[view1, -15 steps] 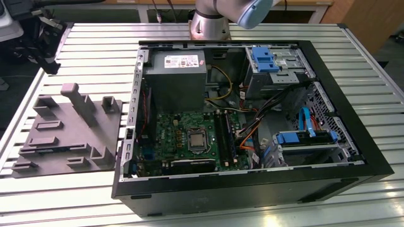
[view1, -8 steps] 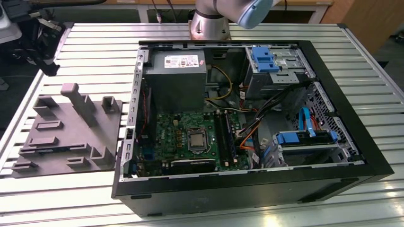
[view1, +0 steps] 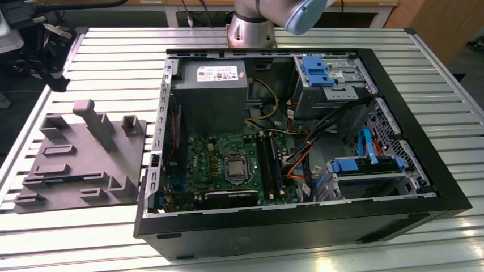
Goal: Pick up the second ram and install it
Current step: 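Reach for the second ram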
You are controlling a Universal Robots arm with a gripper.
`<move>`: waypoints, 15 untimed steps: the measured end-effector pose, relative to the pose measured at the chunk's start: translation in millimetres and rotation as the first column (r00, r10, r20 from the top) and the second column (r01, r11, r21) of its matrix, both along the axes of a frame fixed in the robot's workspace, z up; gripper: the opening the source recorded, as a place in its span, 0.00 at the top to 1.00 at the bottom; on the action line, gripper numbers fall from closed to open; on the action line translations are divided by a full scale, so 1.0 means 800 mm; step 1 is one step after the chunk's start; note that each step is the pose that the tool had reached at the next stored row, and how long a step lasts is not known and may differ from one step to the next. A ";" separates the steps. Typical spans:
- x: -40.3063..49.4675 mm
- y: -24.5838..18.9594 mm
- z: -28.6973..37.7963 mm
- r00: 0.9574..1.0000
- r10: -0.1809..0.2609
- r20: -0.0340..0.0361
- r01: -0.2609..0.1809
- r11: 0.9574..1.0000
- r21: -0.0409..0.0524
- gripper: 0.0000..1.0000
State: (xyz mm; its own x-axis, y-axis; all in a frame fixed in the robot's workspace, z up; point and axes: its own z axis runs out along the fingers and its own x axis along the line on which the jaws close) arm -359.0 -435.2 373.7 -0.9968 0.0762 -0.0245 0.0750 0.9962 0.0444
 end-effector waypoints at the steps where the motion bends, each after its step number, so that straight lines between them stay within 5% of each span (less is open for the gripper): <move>1: -0.001 -0.0001 -0.0002 1.000 0.000 0.000 0.000 1.000 0.000 0.89; 15: -0.006 -0.0010 -0.0028 1.000 0.000 0.000 0.000 1.000 0.000 0.89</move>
